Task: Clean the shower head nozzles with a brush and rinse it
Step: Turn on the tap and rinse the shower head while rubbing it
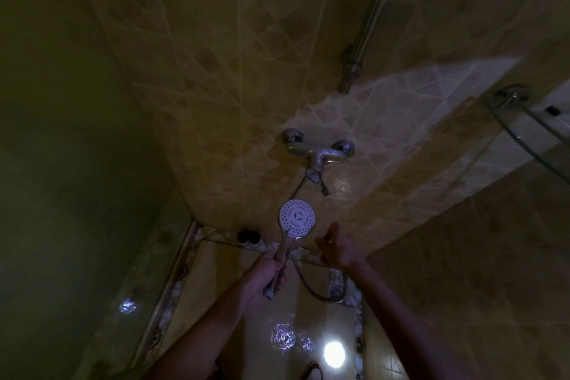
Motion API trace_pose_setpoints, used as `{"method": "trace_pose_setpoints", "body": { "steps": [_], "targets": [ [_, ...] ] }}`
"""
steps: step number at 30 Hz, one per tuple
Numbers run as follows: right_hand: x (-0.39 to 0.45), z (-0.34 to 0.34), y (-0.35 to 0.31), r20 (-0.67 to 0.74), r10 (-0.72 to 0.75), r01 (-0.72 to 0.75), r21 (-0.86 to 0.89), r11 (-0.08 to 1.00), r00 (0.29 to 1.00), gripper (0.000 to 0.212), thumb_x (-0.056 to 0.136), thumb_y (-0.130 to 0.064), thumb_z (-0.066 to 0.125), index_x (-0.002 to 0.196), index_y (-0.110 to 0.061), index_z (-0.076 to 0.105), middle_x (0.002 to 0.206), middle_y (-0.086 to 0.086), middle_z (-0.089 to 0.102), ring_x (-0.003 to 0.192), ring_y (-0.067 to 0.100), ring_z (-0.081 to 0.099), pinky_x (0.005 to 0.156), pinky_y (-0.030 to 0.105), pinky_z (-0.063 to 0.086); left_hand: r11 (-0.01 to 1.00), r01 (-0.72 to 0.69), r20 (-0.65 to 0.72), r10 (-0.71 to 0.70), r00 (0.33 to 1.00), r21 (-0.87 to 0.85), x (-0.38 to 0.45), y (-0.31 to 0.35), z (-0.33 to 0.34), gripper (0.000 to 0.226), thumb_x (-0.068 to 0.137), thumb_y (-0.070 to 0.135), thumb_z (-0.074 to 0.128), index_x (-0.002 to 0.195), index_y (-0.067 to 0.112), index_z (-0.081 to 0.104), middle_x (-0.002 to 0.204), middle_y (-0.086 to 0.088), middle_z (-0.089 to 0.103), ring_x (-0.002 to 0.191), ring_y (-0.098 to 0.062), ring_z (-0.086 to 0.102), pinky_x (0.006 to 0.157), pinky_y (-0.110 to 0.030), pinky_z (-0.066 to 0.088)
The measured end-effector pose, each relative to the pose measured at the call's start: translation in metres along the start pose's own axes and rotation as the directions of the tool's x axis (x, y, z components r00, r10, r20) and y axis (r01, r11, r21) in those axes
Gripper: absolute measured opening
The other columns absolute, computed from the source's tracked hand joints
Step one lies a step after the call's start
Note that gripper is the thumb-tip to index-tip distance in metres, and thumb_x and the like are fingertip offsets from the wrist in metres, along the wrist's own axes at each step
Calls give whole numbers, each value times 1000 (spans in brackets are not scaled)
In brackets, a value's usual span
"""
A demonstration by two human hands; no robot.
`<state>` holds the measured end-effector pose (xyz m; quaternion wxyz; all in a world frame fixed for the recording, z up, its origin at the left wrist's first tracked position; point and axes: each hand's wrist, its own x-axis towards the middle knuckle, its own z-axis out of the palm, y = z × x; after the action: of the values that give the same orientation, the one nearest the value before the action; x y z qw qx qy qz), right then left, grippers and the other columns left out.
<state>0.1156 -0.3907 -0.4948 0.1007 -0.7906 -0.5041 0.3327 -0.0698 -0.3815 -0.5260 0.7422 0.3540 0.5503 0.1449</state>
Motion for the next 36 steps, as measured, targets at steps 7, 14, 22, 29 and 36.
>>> {"method": "trace_pose_setpoints", "body": {
  "steps": [7, 14, 22, 29, 36],
  "targets": [
    [7, 7, -26, -21, -105, 106, 47, 993, 994, 19, 91, -20, 56, 95, -22, 37, 101, 19, 71, 87, 33, 69, 64, 27, 44, 1000, 11, 21, -11, 1000, -4, -5, 0, 2, 24, 100, 13, 37, 76, 10, 42, 61, -10, 47, 38, -13, 45, 36, -18, 37],
    [17, -14, -17, -58, 18, -14, 60, 998, 998, 17, 94, -18, 54, 94, -10, 39, 88, 24, 71, 73, 32, 70, 50, 26, 43, 1000, -4, 9, 4, 1000, 11, -6, -1, -1, 21, 100, 13, 39, 80, 10, 44, 62, -11, 48, 35, -11, 47, 34, -18, 37],
    [-14, -4, -11, 8, -34, 34, 4, 999, 999, 18, 94, -23, 53, 91, -16, 37, 96, 23, 69, 89, 38, 67, 67, 37, 47, 1000, -19, 25, 19, 1000, 4, -8, -5, -1, 22, 100, 16, 38, 80, 10, 45, 61, -10, 49, 38, -13, 48, 35, -19, 37],
    [-7, -4, -30, -29, -67, 67, 18, 998, 997, 20, 93, -21, 54, 89, -17, 34, 100, 22, 69, 91, 36, 66, 63, 30, 38, 999, -5, 40, 4, 999, 33, -7, -5, 2, 24, 100, 16, 38, 77, 10, 45, 61, -11, 49, 41, -15, 47, 41, -22, 38],
    [-6, -15, -18, -78, 25, -19, 71, 997, 997, 19, 95, -19, 52, 93, -10, 35, 92, 24, 66, 85, 37, 67, 64, 34, 44, 1000, 2, 27, -2, 1000, 7, -5, -6, 0, 27, 100, 15, 39, 74, 10, 45, 60, -10, 49, 35, -12, 47, 36, -19, 38]
  ]
}}
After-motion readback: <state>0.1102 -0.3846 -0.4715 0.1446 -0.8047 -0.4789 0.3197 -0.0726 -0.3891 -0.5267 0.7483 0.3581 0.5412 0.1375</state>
